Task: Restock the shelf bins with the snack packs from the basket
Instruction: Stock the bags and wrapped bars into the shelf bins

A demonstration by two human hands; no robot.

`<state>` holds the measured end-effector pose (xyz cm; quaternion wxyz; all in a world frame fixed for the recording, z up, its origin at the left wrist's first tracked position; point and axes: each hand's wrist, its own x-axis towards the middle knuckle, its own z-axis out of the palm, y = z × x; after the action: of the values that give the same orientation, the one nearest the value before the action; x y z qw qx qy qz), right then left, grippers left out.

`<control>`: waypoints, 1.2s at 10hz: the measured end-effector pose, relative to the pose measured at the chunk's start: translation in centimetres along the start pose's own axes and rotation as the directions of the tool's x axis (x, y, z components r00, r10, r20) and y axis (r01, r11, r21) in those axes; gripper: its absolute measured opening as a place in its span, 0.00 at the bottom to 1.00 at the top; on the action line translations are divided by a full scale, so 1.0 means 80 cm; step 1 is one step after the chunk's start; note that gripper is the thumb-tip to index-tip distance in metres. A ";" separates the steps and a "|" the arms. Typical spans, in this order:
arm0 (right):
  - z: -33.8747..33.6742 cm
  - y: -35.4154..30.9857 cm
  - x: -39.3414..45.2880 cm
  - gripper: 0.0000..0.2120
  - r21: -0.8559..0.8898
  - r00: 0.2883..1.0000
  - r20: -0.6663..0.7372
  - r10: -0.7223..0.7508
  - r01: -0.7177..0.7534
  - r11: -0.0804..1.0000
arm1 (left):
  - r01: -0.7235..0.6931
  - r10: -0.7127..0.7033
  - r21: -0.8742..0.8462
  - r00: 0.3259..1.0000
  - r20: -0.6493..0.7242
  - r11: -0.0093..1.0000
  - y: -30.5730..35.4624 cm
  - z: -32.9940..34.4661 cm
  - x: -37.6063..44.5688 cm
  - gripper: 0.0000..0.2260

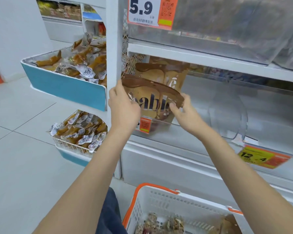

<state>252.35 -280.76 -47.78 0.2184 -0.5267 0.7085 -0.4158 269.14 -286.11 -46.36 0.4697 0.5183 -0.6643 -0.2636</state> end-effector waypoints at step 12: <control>-0.064 0.352 -0.422 0.18 -0.396 0.591 -0.124 0.797 -0.766 0.507 | -0.273 -0.114 0.212 0.335 0.935 0.938 -0.102 0.273 -0.386 0.15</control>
<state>244.42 -244.82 -72.38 0.2930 -0.1988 0.9304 -0.0946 253.81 -262.83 -73.24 -0.0805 0.3090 -0.8710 -0.3734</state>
